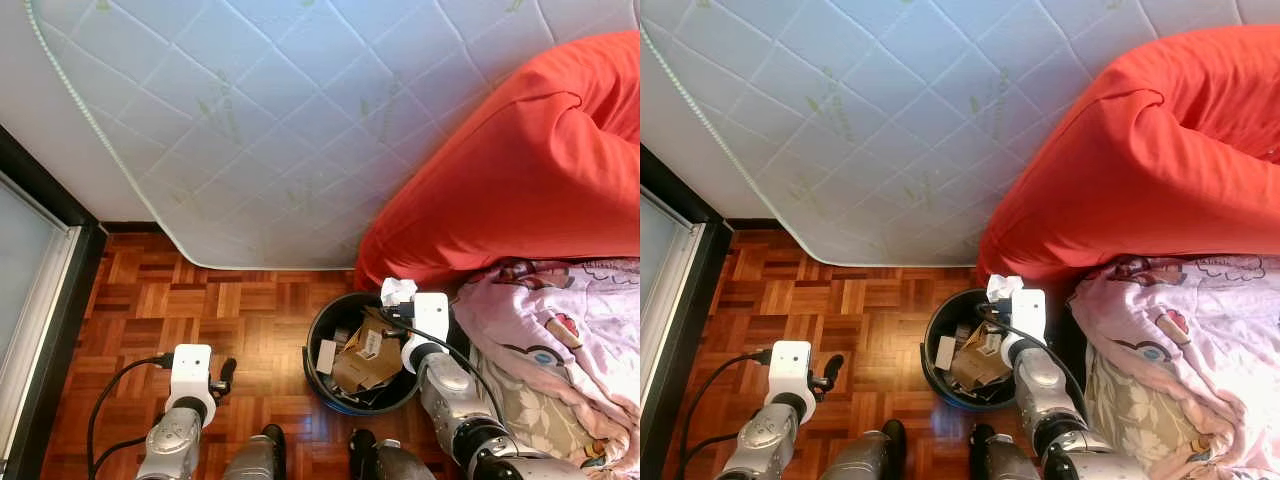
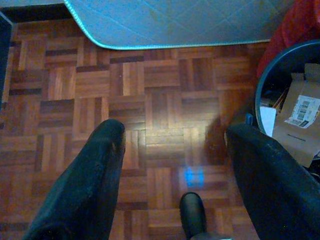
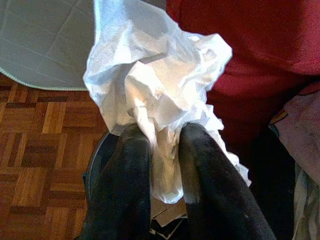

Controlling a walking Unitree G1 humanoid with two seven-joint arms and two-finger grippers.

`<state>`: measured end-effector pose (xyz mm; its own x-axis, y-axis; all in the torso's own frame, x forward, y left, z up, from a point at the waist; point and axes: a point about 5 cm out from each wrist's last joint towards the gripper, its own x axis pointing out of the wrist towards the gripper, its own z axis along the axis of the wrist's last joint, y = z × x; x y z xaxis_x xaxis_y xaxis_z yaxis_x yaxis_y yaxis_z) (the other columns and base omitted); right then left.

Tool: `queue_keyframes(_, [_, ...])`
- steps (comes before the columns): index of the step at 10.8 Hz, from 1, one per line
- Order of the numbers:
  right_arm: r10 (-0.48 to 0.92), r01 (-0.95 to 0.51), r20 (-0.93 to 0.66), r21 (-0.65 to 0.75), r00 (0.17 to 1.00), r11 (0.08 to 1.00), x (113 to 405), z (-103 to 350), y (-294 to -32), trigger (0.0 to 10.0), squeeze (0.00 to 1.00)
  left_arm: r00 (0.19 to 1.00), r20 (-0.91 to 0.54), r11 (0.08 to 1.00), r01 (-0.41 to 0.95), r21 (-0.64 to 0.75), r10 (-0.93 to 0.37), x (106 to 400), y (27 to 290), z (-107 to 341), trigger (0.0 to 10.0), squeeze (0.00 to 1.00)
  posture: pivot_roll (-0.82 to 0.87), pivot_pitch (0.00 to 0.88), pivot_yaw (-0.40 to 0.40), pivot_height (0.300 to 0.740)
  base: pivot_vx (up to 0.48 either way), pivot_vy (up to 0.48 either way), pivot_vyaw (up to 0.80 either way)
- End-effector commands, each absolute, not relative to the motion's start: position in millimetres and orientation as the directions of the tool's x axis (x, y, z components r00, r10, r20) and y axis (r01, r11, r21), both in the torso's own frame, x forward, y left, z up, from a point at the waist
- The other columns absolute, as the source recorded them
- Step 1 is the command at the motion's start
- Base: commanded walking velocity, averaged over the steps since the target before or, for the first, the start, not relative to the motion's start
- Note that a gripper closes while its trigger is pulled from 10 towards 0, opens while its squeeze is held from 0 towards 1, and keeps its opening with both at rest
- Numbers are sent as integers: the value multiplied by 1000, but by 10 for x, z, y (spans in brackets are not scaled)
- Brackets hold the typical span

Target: Clean up the room

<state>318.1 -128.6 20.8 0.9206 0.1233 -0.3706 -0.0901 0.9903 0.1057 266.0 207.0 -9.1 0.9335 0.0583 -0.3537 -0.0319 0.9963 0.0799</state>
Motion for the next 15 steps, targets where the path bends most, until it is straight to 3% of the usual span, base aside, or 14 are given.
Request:
queue_keyframes(1, [116,-76,-420,111,900,991,3082,87,-1312,10000,1000,909,-412,997,-36,61,58,2519,2065,-226,10000,0,240,301,-23,740,0,0,0])
queue_keyframes(9, [130,-88,-440,115,889,989,3055,52,-1314,10000,1000,903,-427,998,-24,50,44,2513,2029,-248,10000,0,232,302,-25,740,0,0,0])
queue_keyframes(10, [114,-82,-451,90,885,993,3041,34,-1346,10000,39,899,-436,999,-21,50,40,2505,2023,-260,10000,0,230,299,-26,740,0,0,0])
queue_keyframes(11, [101,-71,-457,83,884,994,3021,14,-1388,10000,0,891,-453,998,-19,53,41,2478,2027,-287,10000,0,229,299,-27,740,0,0,0])
queue_keyframes(15, [-58,101,-513,56,856,993,2689,-231,-1909,10000,0,843,-527,993,-73,88,109,2332,2158,-402,10000,0,184,233,-6,740,0,0,0])
